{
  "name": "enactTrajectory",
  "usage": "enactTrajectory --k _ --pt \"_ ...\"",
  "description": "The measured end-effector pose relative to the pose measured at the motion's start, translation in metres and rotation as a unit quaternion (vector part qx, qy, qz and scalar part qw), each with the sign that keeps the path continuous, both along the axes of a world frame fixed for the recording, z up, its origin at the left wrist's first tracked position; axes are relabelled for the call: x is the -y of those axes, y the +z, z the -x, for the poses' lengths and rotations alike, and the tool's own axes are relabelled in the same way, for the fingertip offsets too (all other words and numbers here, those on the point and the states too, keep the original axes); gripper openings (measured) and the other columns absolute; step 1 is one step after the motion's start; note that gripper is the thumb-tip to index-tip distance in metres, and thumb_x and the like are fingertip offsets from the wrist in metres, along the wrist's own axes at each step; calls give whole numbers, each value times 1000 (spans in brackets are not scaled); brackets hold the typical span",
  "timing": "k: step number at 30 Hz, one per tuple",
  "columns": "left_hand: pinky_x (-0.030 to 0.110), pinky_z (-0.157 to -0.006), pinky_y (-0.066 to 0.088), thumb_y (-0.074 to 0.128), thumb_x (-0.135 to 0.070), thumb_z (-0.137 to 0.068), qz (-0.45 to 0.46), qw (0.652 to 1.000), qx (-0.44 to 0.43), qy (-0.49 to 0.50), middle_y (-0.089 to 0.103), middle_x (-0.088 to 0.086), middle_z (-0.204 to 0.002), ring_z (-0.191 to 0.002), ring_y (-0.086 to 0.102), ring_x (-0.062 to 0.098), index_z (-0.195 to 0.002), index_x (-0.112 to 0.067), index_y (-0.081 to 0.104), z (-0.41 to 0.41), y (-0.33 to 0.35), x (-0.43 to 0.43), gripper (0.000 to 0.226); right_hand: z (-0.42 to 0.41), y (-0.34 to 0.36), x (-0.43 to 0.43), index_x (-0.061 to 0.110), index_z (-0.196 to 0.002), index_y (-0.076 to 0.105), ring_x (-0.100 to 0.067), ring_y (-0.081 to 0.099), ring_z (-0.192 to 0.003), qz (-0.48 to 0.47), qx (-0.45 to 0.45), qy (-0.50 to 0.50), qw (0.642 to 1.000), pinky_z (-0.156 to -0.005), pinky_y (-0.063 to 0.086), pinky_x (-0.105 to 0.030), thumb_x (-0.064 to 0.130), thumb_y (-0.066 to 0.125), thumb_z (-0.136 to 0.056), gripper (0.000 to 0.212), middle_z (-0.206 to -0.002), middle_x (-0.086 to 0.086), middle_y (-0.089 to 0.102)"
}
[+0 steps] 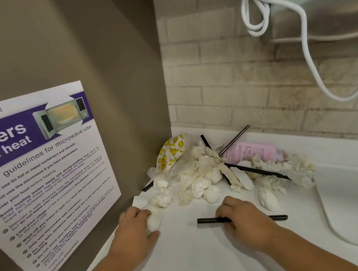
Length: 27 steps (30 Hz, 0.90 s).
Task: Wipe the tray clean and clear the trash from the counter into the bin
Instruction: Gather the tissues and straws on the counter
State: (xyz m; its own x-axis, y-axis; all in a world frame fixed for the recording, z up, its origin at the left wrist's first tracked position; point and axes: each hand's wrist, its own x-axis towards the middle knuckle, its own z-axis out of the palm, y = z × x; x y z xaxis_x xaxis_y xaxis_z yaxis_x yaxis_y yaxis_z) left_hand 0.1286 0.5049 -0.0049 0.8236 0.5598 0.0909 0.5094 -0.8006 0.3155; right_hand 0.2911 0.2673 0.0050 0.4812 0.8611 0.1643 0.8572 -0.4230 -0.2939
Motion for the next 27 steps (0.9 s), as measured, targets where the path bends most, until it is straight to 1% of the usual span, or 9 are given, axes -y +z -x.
enactTrajectory --k 5,9,11,13,15,18,20,23,27 --pt "23 -102 32 74 -39 -73 42 997 64 2 32 -12 -131 -126 30 16 -113 -22 56 6 -4 3 47 2 20 -3 26 -114 57 -10 56 -86 -123 -49 -30 991 -74 49 -30 24 53 -93 22 -105 12 48" --pt "18 -71 37 72 -29 -72 93 990 109 13 46 -18 -98 -91 51 11 -94 -24 48 8 4 7 33 -10 40 1 23 -114 58 -13 55 -91 -208 -17 -93 973 -75 45 -30 23 55 -93 21 -103 5 53" --pt "17 -62 36 69 -24 -73 122 984 132 21 50 -12 -90 -81 53 10 -88 -25 46 8 9 9 27 -24 40 9 18 -120 57 -22 56 -99 -174 -8 -145 974 -78 45 -34 20 57 -92 27 -110 -3 53" --pt "17 -64 38 69 -20 -74 140 976 164 15 54 -11 -93 -83 55 10 -89 -29 44 7 13 10 30 -38 35 21 16 -129 50 -27 54 -110 -76 -16 -223 972 -85 46 -35 21 56 -92 38 -125 -7 47" --pt "20 -71 39 70 -16 -75 165 966 198 12 54 -12 -101 -91 53 9 -102 -34 41 7 20 12 44 -48 27 35 19 -135 44 -27 55 -111 19 -19 -276 961 -86 47 -35 24 55 -91 45 -130 -7 41" --pt "20 -76 39 69 -12 -77 186 954 236 11 54 -13 -105 -95 53 6 -117 -35 41 6 31 11 53 -51 16 49 25 -135 41 -22 57 -103 91 -26 -292 952 -83 51 -33 31 51 -91 45 -126 -3 37" --pt "20 -74 42 68 -13 -78 194 948 250 13 55 -16 -101 -92 55 4 -109 -42 42 7 37 10 50 -49 9 53 28 -132 38 -21 59 -94 105 -41 -296 948 -79 52 -33 35 50 -91 43 -122 -1 35" --pt "22 -70 43 67 -14 -79 211 941 264 12 56 -18 -95 -88 56 0 -99 -42 44 10 45 10 41 -44 1 56 31 -126 36 -22 59 -81 90 -47 -299 949 -70 53 -33 36 48 -92 37 -116 2 36" --pt "12 -67 41 67 -14 -81 202 942 266 -4 53 -25 -99 -91 53 -5 -95 -43 44 15 54 18 39 -38 1 55 28 -111 37 -20 57 -73 63 -47 -295 952 -67 53 -34 31 47 -92 22 -107 5 37"
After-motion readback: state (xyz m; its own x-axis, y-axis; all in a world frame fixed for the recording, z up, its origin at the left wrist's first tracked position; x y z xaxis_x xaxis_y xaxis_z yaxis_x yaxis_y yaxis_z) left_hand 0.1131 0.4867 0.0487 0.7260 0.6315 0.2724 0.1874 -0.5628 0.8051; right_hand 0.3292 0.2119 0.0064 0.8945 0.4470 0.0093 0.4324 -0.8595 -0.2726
